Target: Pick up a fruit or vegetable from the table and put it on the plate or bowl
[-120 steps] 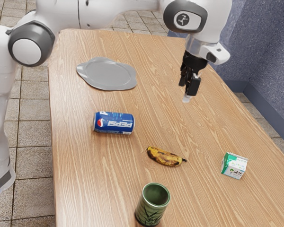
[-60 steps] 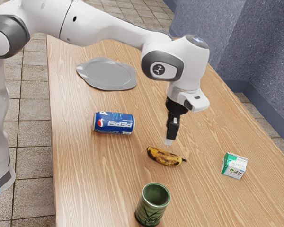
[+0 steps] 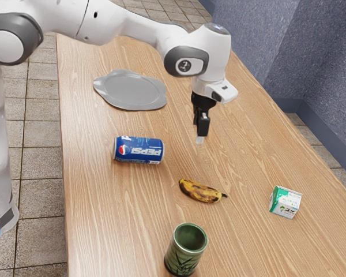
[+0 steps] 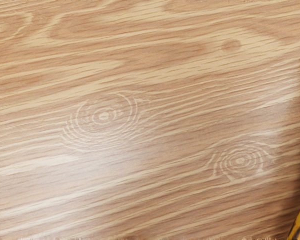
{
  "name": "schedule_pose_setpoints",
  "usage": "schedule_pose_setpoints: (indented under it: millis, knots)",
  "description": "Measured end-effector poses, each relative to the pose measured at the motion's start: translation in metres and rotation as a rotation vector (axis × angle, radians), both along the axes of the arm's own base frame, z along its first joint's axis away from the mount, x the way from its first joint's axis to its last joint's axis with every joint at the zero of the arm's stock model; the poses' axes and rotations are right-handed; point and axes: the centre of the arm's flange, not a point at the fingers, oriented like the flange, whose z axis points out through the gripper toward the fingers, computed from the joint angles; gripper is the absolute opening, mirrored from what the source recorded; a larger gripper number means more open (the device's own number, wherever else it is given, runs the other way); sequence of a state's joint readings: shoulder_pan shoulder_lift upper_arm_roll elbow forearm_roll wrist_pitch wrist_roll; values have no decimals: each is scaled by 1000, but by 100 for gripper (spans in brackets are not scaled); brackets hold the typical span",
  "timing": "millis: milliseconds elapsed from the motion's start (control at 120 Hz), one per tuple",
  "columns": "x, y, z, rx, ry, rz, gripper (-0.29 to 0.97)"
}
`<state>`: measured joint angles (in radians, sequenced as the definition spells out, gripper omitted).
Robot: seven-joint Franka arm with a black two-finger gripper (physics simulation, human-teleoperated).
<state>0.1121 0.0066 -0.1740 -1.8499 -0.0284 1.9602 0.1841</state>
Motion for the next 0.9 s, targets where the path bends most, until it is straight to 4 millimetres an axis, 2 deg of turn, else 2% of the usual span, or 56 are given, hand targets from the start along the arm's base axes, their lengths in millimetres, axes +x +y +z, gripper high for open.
schedule_pose_setpoints:
  millis: [133, 192, 233, 358, 400, 442, 508, 642, 708, 783, 900]
  knots:
    - [-6, 21, 18, 6, -37, 26, 68]
    - [-11, 16, 32, 10, -62, 13, 68]
    - [-14, -6, 37, 11, -71, -29, 68]
    - [-30, -105, 29, 4, -57, -218, 68]
    - [-35, -125, 28, 3, -56, -257, 68]
    - [-38, -134, 27, 3, -55, -276, 68]
    - [-39, -130, 20, 4, -42, -272, 68]
    - [-32, -90, 7, 5, -22, -203, 68]
    - [-30, -78, 1, 5, -15, -182, 68]
    - [-32, -77, -7, 5, -8, -183, 68]
    - [-37, -91, -20, 5, 3, -211, 68]
